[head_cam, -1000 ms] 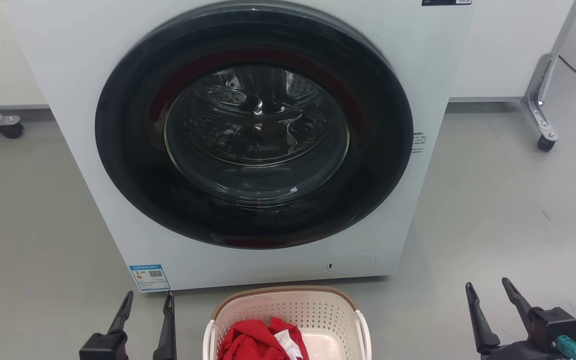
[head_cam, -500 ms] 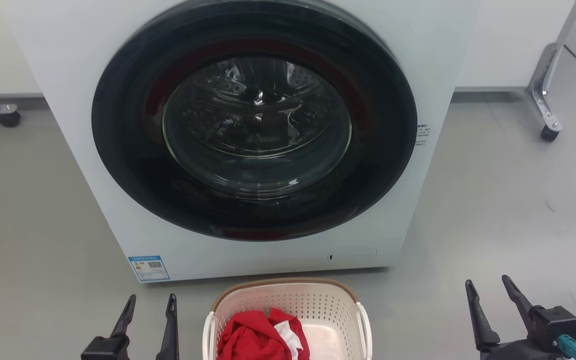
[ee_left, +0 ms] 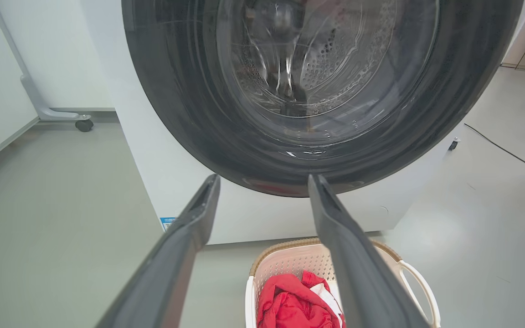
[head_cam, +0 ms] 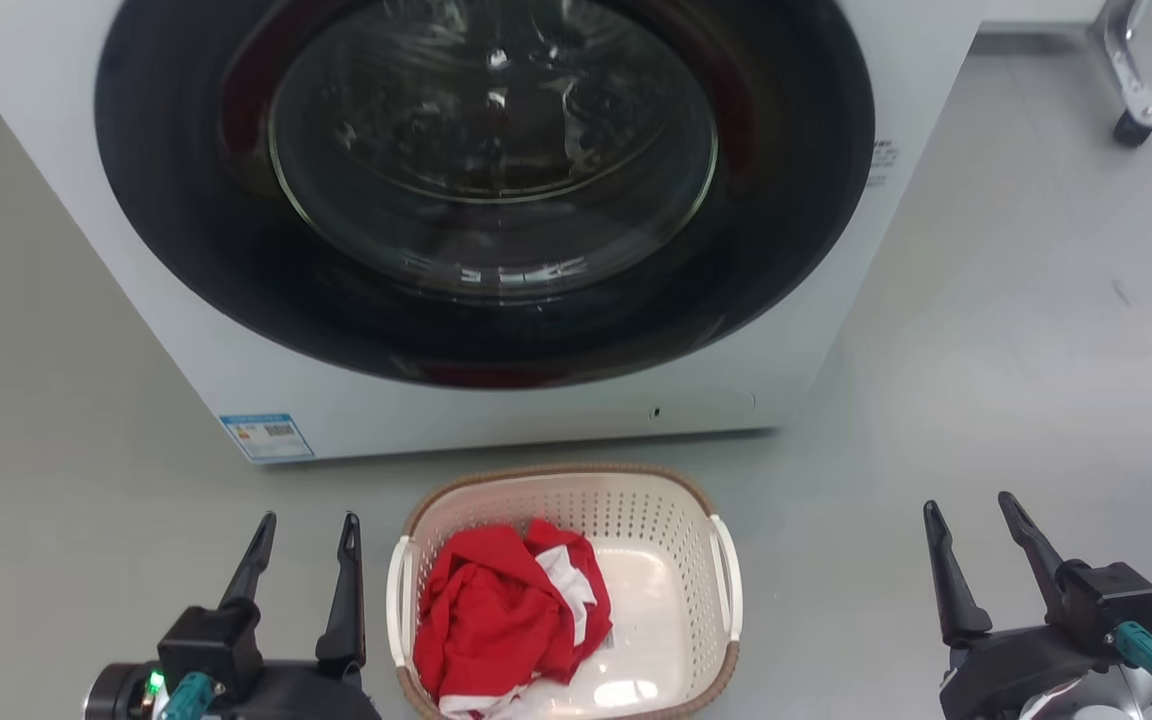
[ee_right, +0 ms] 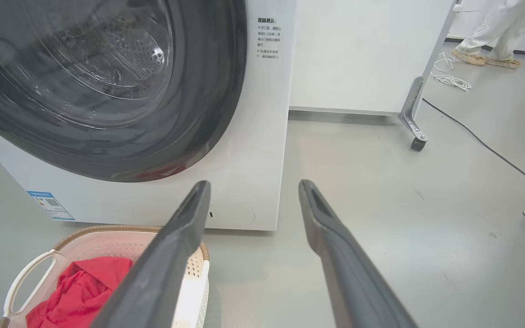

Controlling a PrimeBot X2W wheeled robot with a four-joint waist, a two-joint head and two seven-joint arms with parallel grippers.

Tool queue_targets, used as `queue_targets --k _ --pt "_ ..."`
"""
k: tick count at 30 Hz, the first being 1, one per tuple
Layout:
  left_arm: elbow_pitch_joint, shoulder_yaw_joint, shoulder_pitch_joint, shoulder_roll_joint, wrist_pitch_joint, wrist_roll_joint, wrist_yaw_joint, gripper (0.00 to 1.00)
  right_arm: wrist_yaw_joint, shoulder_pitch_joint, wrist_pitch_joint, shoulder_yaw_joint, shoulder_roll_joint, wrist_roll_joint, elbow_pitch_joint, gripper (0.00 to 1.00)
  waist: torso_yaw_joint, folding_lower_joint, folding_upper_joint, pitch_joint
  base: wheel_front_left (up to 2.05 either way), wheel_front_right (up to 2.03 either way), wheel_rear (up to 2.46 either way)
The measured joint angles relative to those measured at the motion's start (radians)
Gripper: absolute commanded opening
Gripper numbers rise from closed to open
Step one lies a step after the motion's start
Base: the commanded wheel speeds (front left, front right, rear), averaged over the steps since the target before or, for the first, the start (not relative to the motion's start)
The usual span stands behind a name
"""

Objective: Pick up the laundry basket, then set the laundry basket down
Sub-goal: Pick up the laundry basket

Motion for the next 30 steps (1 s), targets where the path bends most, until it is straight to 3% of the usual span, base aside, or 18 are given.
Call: queue_targets --k 30 --pt "0.039 0.006 -0.283 -0.020 0.024 0.001 -0.011 1.00 -0.009 -0.202 -0.003 -0.023 0.038 -0.008 -0.010 1.00 0.013 0.0001 0.0001 0.440 0.00 0.00 0.00"
